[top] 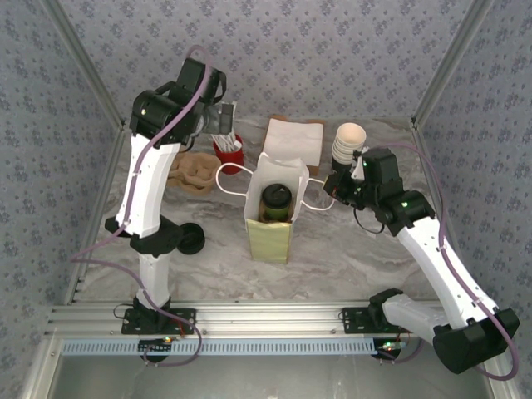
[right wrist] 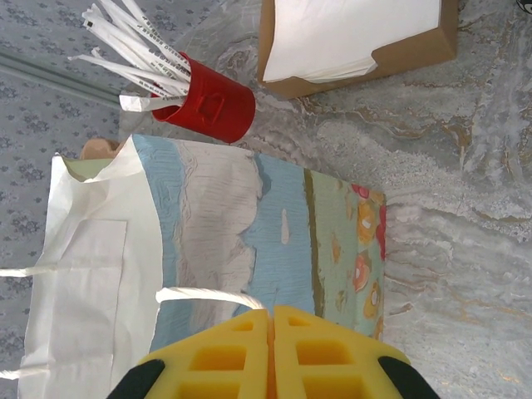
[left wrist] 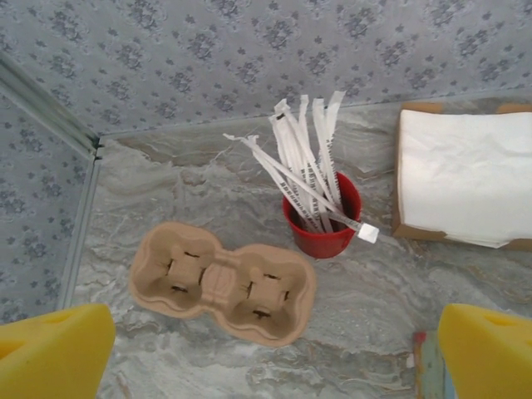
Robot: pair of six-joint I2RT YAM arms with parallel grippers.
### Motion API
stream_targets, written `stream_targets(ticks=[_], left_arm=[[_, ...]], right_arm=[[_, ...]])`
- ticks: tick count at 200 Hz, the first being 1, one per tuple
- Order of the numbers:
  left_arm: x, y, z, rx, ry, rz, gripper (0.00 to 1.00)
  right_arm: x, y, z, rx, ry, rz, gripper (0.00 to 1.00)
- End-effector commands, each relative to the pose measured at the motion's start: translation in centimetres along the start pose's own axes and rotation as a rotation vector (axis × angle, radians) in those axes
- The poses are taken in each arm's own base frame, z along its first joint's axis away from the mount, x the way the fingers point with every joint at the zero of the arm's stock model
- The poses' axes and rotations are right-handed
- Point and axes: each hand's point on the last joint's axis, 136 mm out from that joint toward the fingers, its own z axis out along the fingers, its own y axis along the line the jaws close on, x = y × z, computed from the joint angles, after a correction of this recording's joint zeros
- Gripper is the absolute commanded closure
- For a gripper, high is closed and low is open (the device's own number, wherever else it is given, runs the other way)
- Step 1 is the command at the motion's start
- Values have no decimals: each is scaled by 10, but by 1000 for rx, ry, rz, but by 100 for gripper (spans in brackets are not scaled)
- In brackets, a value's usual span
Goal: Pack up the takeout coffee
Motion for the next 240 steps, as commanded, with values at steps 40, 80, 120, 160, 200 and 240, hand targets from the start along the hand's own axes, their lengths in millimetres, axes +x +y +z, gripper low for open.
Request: stream_targets(ticks=[40,80,120,160,200,240], left_arm=[[57,42,-27,-49,111,144,1],[79,43,-25,211,-63,-60,0],[77,39,7,201,-116,-22,1],[67,34,41,235,-234,-29,1],[62,16,87,335,-288,-16,1],[53,-7,128,421,-261,-78,7]], right_arm=[[10,-9,-12,17,4,1,90],[10,-10,-5,19,16,4,90],[9,-10,-6,20,8,10,90],[7,-12,-8,25,-9,-4,89],[0,-4,-14,10,-29,-29,86],[-13,9,-28,-11,-68,-60,65]])
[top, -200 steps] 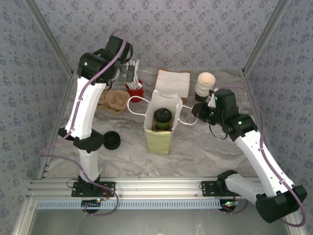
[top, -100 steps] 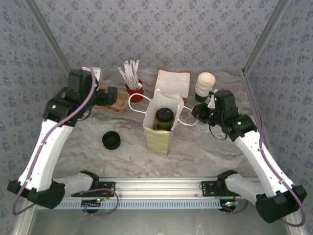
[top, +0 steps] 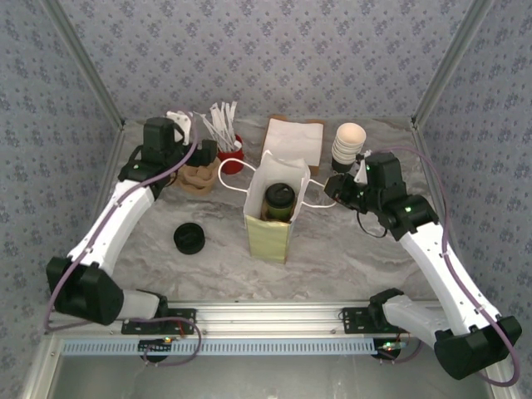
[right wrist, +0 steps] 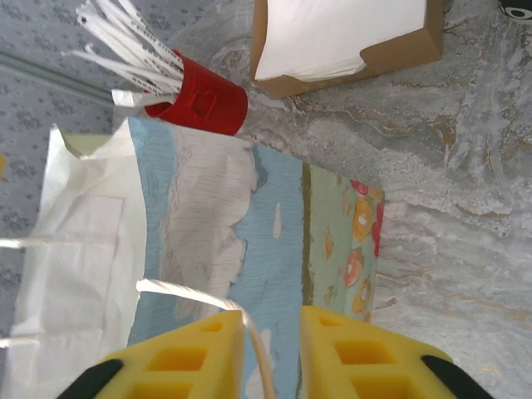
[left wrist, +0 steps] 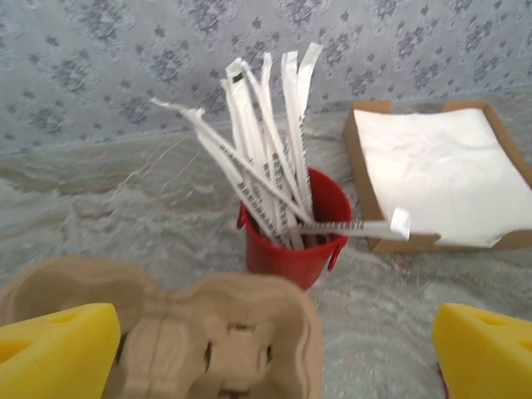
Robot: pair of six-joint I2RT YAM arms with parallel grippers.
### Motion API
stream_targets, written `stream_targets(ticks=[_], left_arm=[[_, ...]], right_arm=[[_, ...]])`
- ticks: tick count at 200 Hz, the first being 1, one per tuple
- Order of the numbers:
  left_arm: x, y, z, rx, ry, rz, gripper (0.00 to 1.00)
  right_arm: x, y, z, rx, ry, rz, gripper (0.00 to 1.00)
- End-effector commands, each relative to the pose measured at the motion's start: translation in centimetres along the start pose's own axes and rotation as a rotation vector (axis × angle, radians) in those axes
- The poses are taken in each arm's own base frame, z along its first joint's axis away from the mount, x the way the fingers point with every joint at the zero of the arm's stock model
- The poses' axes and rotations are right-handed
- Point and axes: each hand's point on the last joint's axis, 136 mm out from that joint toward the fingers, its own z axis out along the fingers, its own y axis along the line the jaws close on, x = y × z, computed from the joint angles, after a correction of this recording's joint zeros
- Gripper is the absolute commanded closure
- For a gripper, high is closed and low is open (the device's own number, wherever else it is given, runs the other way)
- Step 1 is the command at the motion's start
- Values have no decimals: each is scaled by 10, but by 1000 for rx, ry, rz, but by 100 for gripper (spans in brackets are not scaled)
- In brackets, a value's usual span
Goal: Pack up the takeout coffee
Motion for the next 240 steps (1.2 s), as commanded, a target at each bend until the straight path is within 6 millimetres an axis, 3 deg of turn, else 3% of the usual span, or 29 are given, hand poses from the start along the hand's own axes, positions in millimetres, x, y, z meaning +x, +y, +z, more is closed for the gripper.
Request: stream_targets(ticks=[1,30,37,113,183,240], left_arm=[[-25,-16,21,103,-78,-33,7],[-19,-29,49,167,-29,-63,11],[-16,-32,53,172,-15,-58,11],[21,-71,92,184,73,85,16],[26,-72,125,118,97,126,34],[32,-79,141,136,127,138,55]], right_arm=[[-16,13,-19,-20,-57,-40,65],[-21,15,-29,-16,-71,-54,57],[-30,25,-40,-35,-105,-67,56],[-40,25,-75,-24,-180,-97,53],[-41,20,-87,-9,-203,-129,54],[-44,15,-94,1,-210,-123,55]])
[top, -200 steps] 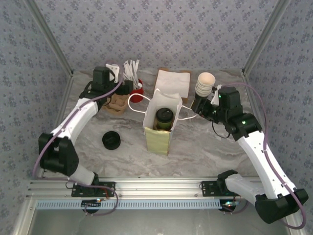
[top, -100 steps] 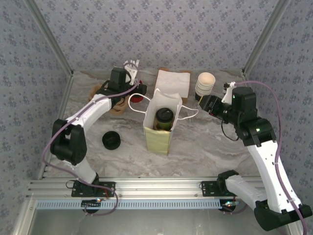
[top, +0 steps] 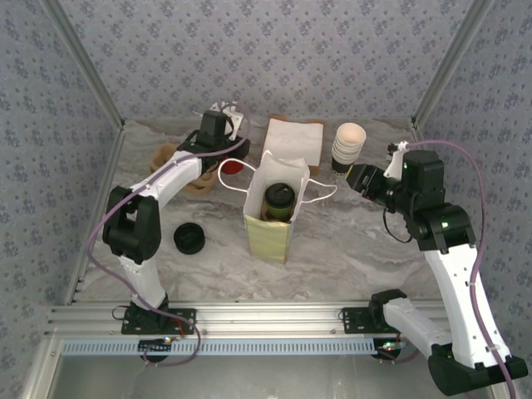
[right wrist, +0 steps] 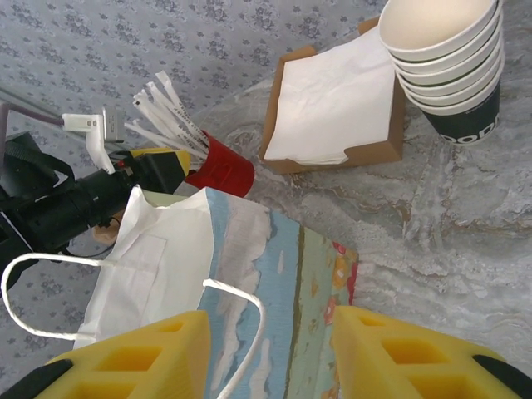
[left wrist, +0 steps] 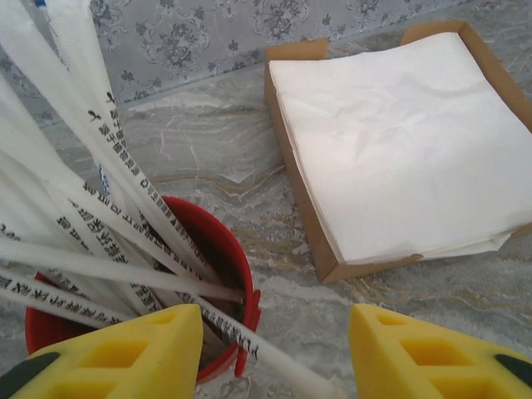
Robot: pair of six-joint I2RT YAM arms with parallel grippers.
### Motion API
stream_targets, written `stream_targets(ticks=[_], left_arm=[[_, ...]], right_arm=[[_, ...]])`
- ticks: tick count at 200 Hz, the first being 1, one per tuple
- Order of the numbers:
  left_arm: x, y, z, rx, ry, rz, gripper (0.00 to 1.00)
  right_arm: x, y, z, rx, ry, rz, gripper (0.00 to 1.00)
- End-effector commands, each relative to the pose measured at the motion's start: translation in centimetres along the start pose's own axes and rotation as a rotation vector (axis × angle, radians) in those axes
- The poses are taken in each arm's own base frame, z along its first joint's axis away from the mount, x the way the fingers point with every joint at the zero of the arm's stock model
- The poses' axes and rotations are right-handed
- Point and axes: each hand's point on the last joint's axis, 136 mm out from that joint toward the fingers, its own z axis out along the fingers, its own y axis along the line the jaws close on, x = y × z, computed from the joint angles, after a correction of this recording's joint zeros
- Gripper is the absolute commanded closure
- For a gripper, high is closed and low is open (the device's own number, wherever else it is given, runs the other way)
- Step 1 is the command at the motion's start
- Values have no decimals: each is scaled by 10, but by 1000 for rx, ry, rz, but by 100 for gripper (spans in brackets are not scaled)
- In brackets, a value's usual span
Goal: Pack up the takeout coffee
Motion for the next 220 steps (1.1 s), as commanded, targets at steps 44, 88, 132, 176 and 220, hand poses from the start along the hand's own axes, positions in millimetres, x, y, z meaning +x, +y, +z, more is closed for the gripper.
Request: stream_targets(ticks=[44,88,132,176,220], left_arm=[[-10,-7,4,9,-13,22,70],[-22,-8,-9,6,-30,30,84],[-48,-6,-44,-17,-97,41,91],[-77,-2,-96,-52,-160,52,91],[-104,4,-162,-112,-204,53,91]], right_arm=[[-7,1,-13,-11,-21,-15,55],[-8,-2,-13,-13,-22,-5,55],[-8,-3,-12,-13,-20,1,55],[-9,-3,-10,-21,-20,9,55],[-11,-1,-10,-27,-20,10,54]])
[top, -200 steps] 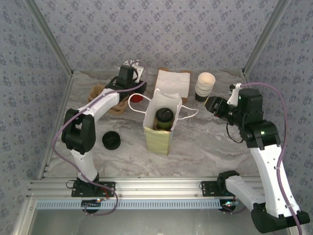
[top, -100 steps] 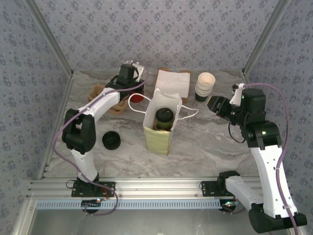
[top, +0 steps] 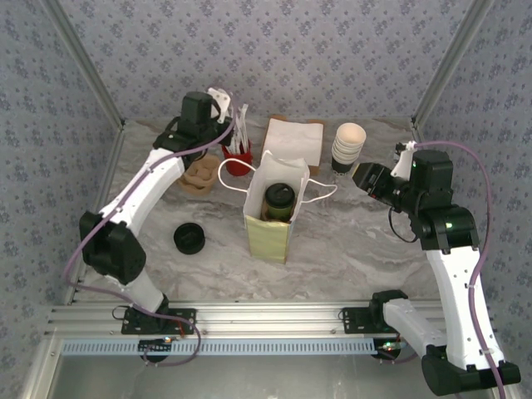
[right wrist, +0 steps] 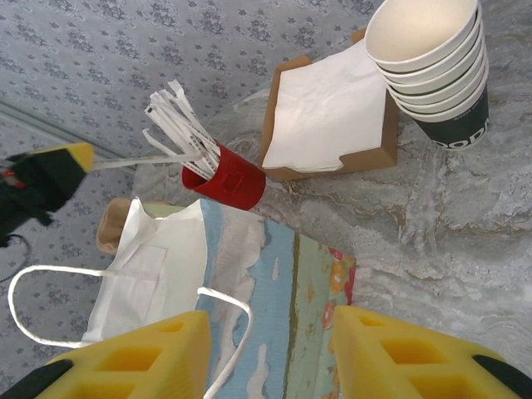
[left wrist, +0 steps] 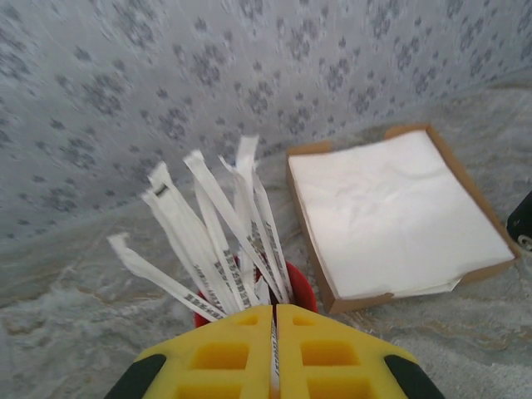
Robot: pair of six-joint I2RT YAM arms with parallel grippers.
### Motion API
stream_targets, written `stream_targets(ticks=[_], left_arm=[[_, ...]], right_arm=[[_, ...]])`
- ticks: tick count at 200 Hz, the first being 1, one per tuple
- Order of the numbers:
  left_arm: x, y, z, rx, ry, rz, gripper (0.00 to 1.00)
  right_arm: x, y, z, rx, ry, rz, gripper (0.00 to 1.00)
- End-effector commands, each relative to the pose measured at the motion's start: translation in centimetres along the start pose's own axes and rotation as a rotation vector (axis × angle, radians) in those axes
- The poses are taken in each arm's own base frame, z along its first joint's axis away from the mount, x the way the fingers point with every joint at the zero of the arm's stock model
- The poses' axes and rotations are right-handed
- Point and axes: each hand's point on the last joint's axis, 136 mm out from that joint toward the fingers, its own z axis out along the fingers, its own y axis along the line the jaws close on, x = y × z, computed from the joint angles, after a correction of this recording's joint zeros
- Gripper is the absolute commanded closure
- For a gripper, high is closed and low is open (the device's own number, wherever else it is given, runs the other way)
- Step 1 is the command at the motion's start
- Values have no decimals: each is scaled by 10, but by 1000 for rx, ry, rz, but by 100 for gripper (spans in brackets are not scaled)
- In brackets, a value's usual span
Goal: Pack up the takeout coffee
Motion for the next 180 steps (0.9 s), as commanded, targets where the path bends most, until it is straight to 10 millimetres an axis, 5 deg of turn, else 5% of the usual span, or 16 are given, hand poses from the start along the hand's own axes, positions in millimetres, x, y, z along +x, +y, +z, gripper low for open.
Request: stream_targets(ticks=[1,52,108,143,180], left_arm=[[-33,7,-50,-50,-52,16,91],[-74,7,-143,-74,-120,12,92],[-97,-52,-234,35,-172,109,90],[-83,-100,-253,201,-118,152,90],[-50,-137,-235,277,23,216,87]], right_arm=[[-4,6,-5,-22,-9,-13,54],[-3,5,-4,-21,-7,-12,54],[-5,4,-1,-16,-6,-7,54],[-11,2,1,0,-16,-23,54],[-27,3,1,16,-47,-49,54]])
